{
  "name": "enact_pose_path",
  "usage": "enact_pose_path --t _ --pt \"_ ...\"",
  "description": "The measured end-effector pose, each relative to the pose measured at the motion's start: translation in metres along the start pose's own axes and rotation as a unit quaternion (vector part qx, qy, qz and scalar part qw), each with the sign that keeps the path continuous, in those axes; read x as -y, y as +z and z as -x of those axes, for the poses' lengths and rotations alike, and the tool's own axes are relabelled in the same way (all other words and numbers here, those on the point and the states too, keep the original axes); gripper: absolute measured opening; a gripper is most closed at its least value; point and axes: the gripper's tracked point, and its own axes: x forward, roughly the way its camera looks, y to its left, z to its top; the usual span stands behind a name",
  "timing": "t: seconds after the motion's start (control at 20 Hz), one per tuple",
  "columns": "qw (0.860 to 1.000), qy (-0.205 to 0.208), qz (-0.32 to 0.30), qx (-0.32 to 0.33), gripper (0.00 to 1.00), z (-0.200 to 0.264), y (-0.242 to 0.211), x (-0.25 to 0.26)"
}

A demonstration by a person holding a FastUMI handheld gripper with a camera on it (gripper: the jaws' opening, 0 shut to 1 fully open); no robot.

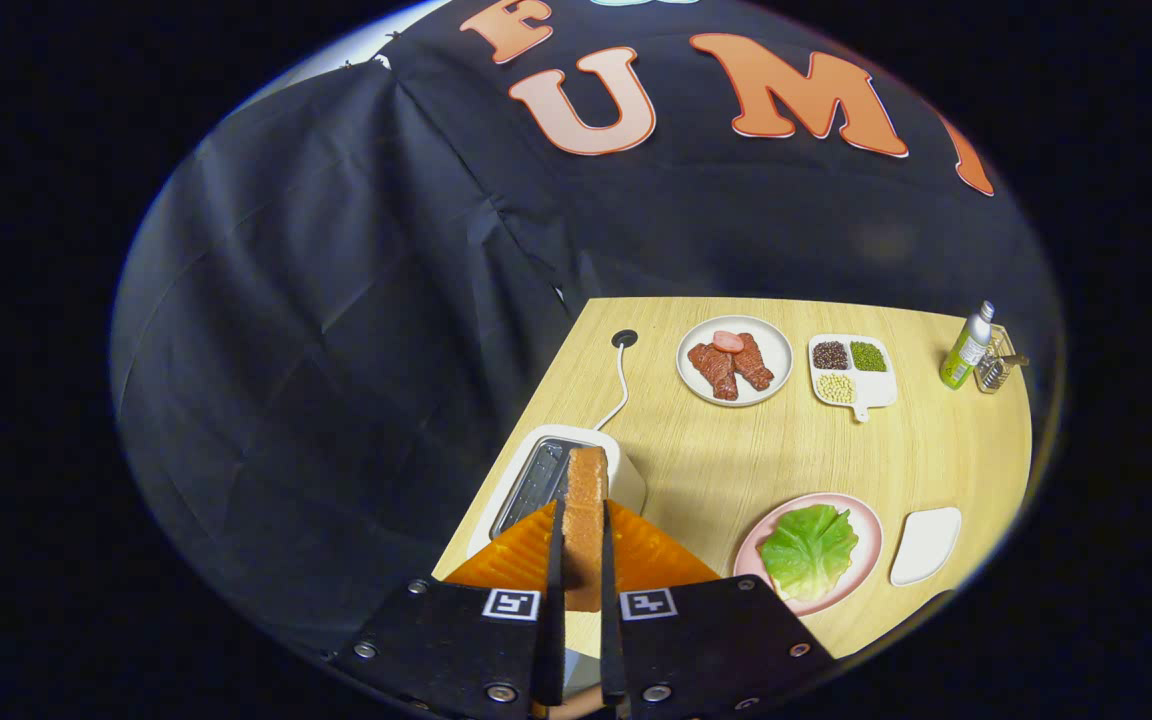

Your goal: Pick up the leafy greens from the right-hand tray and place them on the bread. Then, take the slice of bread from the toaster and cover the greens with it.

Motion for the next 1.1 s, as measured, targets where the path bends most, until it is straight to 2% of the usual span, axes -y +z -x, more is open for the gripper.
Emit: enact_pose_path --t 0.5,1.1 --pt "1.0 0.009 -0.028 -0.011 0.15 0.005 -0.041 0.088" --pt "0.998 0.021 -0.023 -0.062 0.15 -0.021 -0.093 0.154"
